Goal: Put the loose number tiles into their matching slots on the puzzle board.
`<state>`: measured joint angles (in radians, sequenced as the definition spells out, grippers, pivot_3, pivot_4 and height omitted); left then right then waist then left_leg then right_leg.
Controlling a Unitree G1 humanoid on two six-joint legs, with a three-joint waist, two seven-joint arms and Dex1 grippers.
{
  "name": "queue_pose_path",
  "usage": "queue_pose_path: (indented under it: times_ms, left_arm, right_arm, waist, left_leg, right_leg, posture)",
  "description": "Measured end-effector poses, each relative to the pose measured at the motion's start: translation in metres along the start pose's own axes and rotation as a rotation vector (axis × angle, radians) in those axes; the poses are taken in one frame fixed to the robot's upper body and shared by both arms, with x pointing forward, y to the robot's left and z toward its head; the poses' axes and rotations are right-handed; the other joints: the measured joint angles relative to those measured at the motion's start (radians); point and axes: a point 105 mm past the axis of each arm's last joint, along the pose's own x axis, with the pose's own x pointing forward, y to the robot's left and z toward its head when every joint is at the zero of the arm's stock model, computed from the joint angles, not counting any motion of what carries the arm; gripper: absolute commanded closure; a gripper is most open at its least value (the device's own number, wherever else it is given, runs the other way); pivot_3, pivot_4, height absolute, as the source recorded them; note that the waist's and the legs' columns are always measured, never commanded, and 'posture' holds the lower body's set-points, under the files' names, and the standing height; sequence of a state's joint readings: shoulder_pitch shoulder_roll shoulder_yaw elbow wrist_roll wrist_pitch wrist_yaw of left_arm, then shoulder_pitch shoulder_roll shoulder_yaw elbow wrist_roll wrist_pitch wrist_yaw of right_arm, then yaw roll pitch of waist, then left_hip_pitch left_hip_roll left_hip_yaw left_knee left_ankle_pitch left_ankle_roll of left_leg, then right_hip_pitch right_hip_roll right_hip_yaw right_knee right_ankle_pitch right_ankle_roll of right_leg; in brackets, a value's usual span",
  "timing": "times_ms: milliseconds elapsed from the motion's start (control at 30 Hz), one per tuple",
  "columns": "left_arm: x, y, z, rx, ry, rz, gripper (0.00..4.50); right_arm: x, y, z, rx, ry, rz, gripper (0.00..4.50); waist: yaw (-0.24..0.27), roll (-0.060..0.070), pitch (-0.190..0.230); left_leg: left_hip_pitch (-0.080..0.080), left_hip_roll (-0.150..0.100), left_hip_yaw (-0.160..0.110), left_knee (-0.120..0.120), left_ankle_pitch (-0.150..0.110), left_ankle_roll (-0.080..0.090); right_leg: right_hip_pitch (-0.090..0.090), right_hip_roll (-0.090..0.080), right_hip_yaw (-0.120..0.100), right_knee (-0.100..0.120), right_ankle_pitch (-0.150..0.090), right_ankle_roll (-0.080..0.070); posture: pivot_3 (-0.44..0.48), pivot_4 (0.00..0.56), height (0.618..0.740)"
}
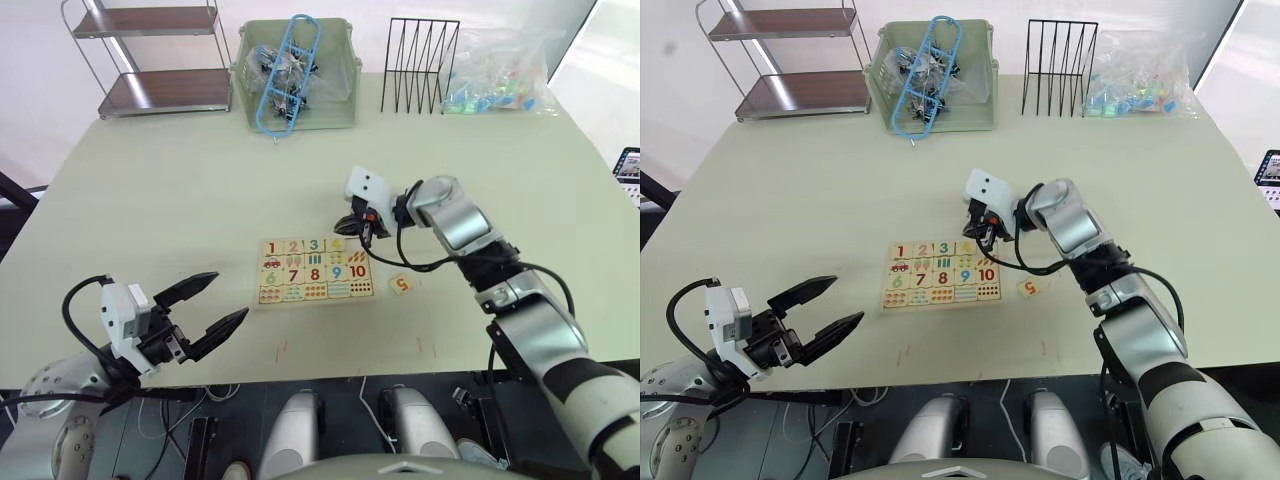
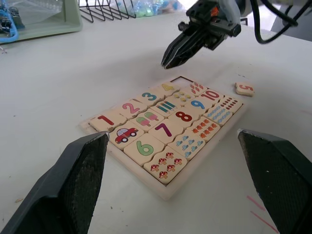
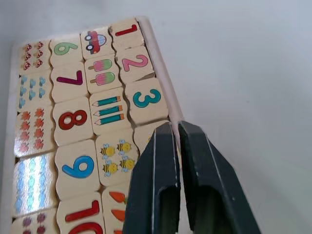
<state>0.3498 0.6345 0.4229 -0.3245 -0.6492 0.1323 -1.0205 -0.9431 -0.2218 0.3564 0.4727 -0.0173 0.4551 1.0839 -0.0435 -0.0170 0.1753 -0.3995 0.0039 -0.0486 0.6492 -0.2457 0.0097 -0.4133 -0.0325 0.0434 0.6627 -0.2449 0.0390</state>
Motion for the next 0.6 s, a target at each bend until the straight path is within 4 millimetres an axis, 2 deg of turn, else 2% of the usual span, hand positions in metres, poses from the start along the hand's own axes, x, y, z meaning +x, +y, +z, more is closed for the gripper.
queue_pose_path:
  times_ms: [233, 467, 600]
  left_arm:
    - [0.002, 0.001, 0.003, 0.012, -0.006, -0.006, 0.00]
    - [0.003, 0.002, 0.003, 0.018, -0.002, -0.007, 0.00]
    - [0.003, 0.003, 0.003, 0.026, 0.001, -0.006, 0.00]
  right_arm:
    - [0.008, 0.004, 0.008, -0.040, -0.104, -0.019, 4.44]
    - [0.016, 0.010, -0.020, -0.004, -0.065, -0.013, 4.44]
    - [0.017, 0.010, -0.023, -0.019, -0.058, -0.021, 4.44]
  waist:
    - [0.000, 0.000, 0.000]
    - [0.002, 0.000, 0.000]
    - [0.000, 0.000, 0.000]
  left_leg:
    - [0.000, 0.000, 0.000, 0.000, 0.000, 0.000]
    - [0.000, 0.000, 0.000, 0.000, 0.000, 0.000]
    - [0.001, 0.000, 0.000, 0.000, 0.000, 0.000]
  right_leg:
    - [0.000, 0.001, 0.000, 0.000, 0.000, 0.000]
    - [0.000, 0.001, 0.000, 0.000, 0.000, 0.000]
    - [0.001, 0.002, 0.000, 0.000, 0.000, 0.000]
  posture:
    - [0.000, 0.150, 0.739]
    - [0.000, 0.150, 0.739]
    - [0.000, 0.150, 0.739]
